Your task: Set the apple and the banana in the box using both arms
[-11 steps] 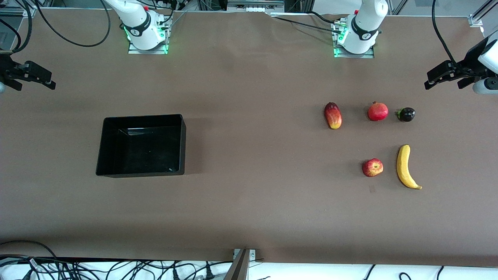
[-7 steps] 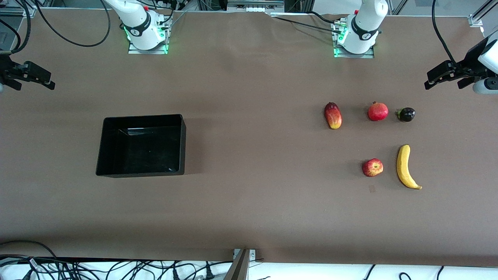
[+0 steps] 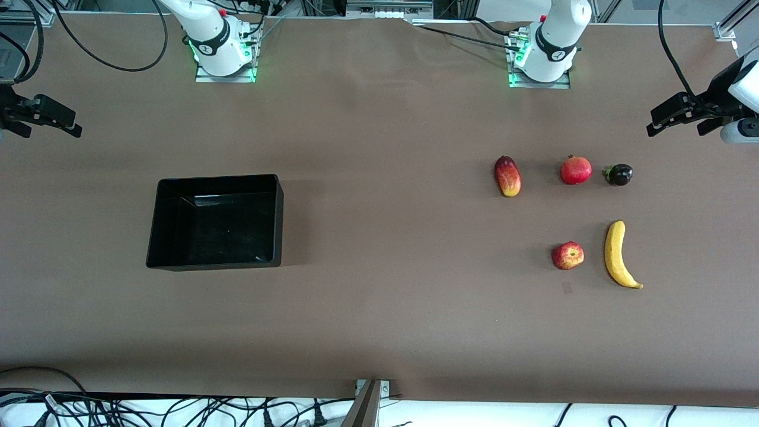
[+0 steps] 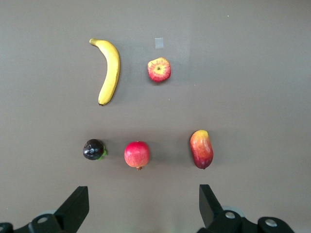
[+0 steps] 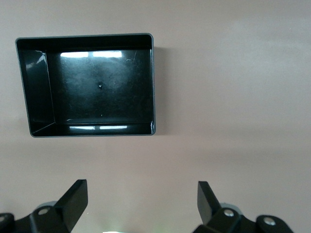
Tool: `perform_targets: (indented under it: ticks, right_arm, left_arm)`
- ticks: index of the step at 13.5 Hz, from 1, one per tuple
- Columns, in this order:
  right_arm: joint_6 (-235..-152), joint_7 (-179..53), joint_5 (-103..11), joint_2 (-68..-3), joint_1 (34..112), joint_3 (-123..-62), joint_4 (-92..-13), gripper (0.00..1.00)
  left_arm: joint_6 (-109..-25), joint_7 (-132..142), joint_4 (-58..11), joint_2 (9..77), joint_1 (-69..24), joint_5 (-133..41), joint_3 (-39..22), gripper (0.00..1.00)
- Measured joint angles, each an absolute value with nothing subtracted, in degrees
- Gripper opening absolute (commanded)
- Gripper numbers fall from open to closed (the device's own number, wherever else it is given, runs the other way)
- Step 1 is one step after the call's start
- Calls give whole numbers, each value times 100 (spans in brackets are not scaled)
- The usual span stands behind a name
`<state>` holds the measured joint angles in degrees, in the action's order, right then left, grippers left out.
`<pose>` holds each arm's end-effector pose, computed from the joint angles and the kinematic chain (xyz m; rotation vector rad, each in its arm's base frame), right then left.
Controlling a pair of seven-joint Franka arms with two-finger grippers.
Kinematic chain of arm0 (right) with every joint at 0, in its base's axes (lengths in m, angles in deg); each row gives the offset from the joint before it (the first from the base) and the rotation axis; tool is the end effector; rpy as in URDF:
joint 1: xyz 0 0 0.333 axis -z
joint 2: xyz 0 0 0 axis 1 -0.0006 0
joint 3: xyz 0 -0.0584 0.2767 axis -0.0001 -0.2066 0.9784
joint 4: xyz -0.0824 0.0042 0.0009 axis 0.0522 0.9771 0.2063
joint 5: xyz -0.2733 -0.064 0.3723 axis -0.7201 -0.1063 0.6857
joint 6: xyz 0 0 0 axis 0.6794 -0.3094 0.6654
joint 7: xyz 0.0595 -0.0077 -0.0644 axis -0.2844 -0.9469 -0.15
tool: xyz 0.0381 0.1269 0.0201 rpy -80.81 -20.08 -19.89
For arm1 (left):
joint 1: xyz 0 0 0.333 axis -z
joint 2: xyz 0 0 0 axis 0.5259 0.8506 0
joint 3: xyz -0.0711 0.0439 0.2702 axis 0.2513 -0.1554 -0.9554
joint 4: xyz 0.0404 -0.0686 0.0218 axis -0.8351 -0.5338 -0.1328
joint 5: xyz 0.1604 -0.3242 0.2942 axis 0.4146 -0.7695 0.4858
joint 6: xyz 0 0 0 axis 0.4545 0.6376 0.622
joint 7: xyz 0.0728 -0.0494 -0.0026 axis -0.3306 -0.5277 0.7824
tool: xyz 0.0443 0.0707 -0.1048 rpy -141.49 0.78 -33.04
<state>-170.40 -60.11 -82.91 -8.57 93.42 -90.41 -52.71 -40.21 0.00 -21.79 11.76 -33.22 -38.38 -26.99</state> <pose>0.6060 -0.0739 0.5194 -3.1350 -0.0309 0.0933 0.5988 0.0143 0.5472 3.1084 0.0874 -0.0739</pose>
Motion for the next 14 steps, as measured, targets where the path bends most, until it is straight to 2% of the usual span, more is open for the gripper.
perform_targets:
  ticks: [3,9,11,14]
  right_arm:
    - [-16636,-6065,-8291,-958,9338,-9041,-5272,100]
    - [-16604,-6075,-8293,-1461,9339,-9048,-5202,100]
    - [-16969,-6075,-8294,-1810,9338,-9049,-5235,100]
    - [-18305,-6075,-8296,-2149,9338,-9054,-5792,100]
  left_arm:
    - [-4021,0,-2179,1176,-3321,-3838,-2696,100]
    - [-4021,0,-2179,1176,-3322,-3838,-2692,100]
    - [-4021,0,-2179,1176,-3322,-3838,-2692,100]
    - [-4021,0,-2180,1176,-3322,-3838,-2691,100]
